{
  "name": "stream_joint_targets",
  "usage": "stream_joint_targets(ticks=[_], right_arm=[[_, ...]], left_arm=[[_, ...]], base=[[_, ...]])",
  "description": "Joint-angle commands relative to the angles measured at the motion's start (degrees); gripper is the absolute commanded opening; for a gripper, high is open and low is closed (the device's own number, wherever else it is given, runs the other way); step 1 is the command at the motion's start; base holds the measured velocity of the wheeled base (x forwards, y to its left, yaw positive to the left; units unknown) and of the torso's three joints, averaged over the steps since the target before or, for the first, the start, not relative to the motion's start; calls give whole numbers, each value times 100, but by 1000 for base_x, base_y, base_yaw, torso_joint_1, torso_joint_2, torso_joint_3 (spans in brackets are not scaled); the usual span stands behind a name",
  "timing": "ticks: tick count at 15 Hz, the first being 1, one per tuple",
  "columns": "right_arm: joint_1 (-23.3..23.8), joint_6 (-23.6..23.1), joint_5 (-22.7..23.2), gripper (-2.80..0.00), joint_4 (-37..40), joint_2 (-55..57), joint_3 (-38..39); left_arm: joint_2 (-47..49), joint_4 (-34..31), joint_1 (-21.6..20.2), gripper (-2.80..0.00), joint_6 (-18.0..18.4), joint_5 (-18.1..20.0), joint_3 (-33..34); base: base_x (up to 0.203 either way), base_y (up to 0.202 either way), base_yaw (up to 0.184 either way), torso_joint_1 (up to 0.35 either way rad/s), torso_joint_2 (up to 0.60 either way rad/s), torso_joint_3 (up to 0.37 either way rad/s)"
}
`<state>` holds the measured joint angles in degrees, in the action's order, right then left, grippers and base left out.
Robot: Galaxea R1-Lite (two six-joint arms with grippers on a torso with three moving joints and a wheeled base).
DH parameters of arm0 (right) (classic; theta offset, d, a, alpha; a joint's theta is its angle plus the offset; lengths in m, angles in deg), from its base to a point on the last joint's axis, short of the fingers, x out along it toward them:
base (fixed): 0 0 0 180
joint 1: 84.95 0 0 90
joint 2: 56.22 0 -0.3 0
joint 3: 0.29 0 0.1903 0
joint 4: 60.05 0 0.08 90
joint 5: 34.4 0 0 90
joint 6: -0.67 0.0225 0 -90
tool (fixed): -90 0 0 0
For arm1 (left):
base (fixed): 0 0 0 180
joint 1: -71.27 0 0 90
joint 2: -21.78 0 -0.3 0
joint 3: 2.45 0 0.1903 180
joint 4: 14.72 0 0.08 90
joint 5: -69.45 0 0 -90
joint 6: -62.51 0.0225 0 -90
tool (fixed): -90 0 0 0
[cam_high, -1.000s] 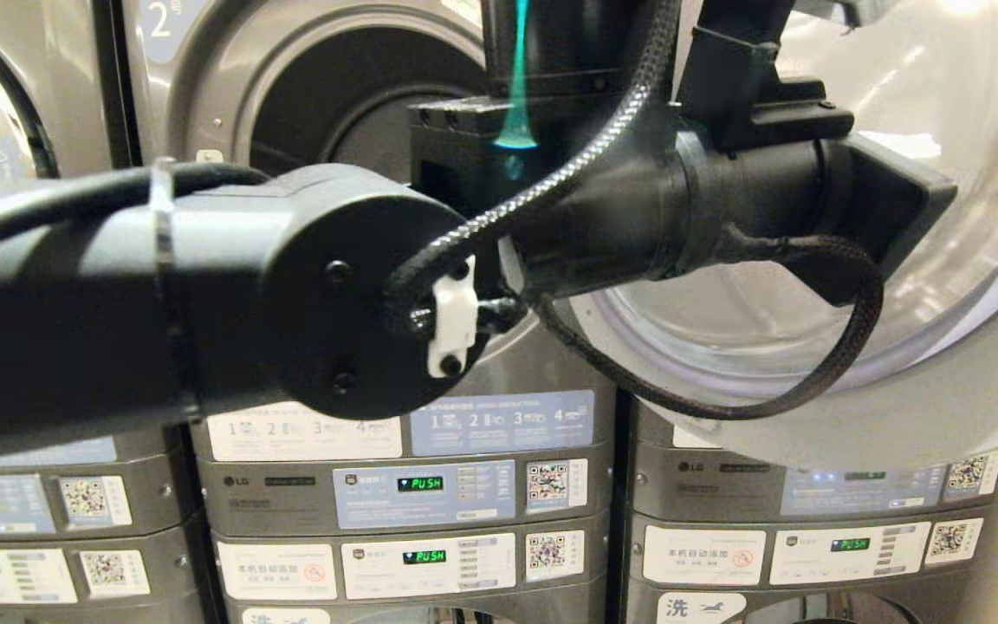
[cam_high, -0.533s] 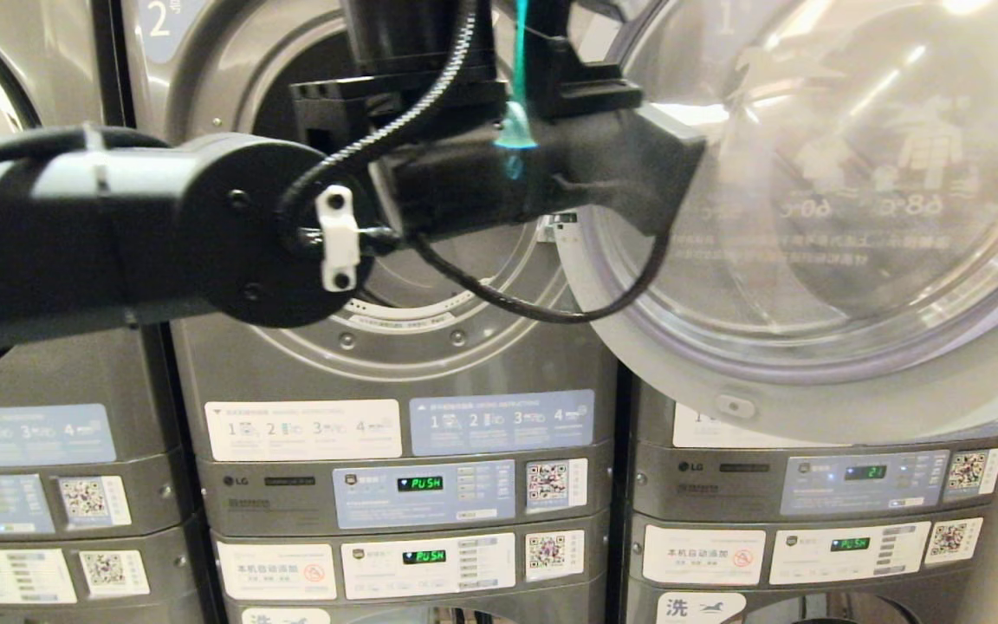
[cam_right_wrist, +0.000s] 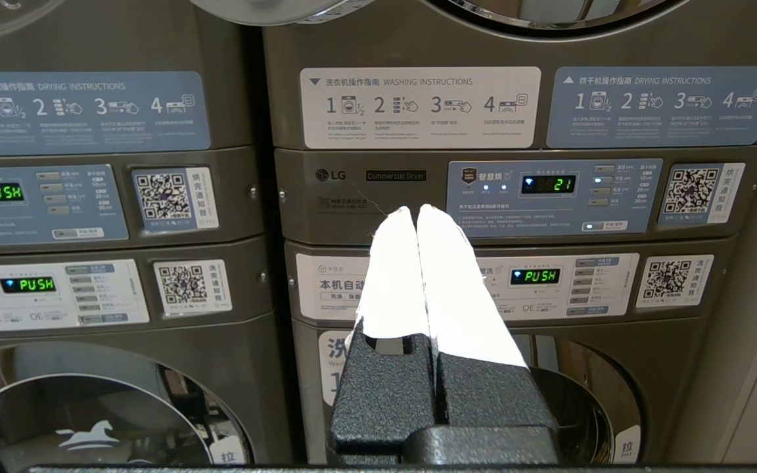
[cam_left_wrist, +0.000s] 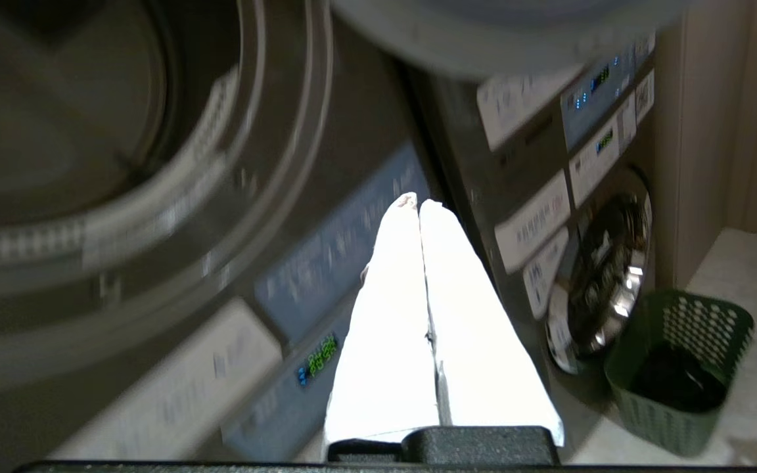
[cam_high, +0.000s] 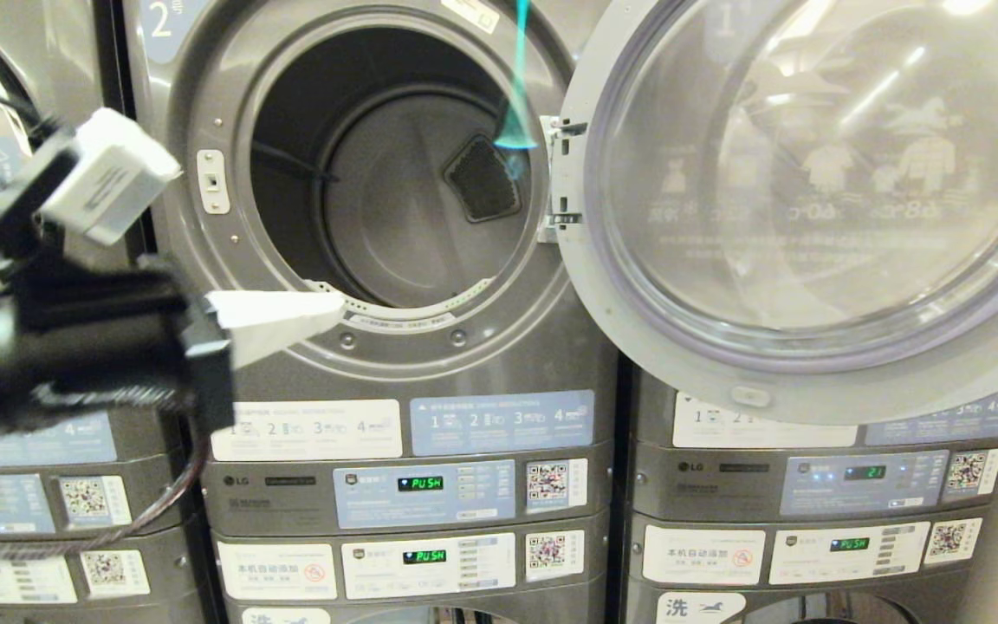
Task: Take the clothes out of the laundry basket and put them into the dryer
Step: Open the dryer, then take the clothes out of the basket
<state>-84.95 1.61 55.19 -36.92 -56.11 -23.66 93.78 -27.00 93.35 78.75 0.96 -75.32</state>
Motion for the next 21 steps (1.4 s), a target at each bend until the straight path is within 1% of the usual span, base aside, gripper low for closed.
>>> stream_joint_targets(ticks=[1,3,4,5,6,7,8,9,10,11,12,13,15,16,18,21], right_arm=[[0,3,-2,-280,-2,-2,0],[0,-6,6,-280,-2,-2,0],[0,-6,6,-280,-2,-2,0],[0,-6,6,-280,-2,-2,0],[0,2,5,-280,-2,-2,0],[0,3,6,-280,-2,-2,0],[0,-6,-2,-280,-2,-2,0],[0,-9,6,-280,-2,-2,0],[0,-32,6,-280,-2,-2,0],[0,-41,6,-280,-1,-2,0],[0,-24,6,-280,-2,-2,0],[0,-24,6,-280,-2,-2,0],[0,-6,15,-280,-2,-2,0],[0,-6,15,-280,-2,-2,0],[0,-6,15,-280,-2,-2,0],[0,-6,15,-280,-2,-2,0]], left_arm=[[-2000,-218,-384,-280,-59,37,1323],[-3322,-642,-611,-280,-169,-26,2565],[-3935,-845,-693,-280,-275,-127,3177],[-4506,-1033,-758,-280,-434,-308,3798],[-4893,-1203,-801,-280,-625,-563,4181],[-5130,-1419,-838,-280,-895,-1074,4370],[-5213,-1584,-876,-280,-1192,-1860,4481],[-5376,-1716,-982,-280,-1431,-2272,4551],[-5484,-1777,-1262,-280,-1520,-2281,4589],[-5542,-1809,-1668,-280,-1552,-2257,4611],[-5673,-1830,-2013,-280,-1520,-2233,4623],[-5979,-1841,-2177,-280,-1491,-2189,4628],[-6839,-1844,-2190,-280,-1429,-2064,4635],[-7117,-1807,-2196,-280,-1410,-2034,4662],[-7201,-1356,-2208,-280,-1340,-1986,4836],[-7201,-1317,-2208,-280,-1319,-2011,4856]], base=[[0,0,0,0,0,0],[0,0,0,0,0,0],[0,0,0,0,0,0],[0,0,0,0,0,0],[0,0,0,0,0,0],[0,0,0,0,0,0],[0,0,0,0,0,0],[0,0,0,0,0,0],[0,0,0,0,0,0],[0,0,0,0,0,0],[0,0,0,0,0,0],[0,0,0,0,0,0],[0,0,0,0,0,0],[0,0,0,0,0,0],[0,0,0,0,0,0],[0,0,0,0,0,0]])
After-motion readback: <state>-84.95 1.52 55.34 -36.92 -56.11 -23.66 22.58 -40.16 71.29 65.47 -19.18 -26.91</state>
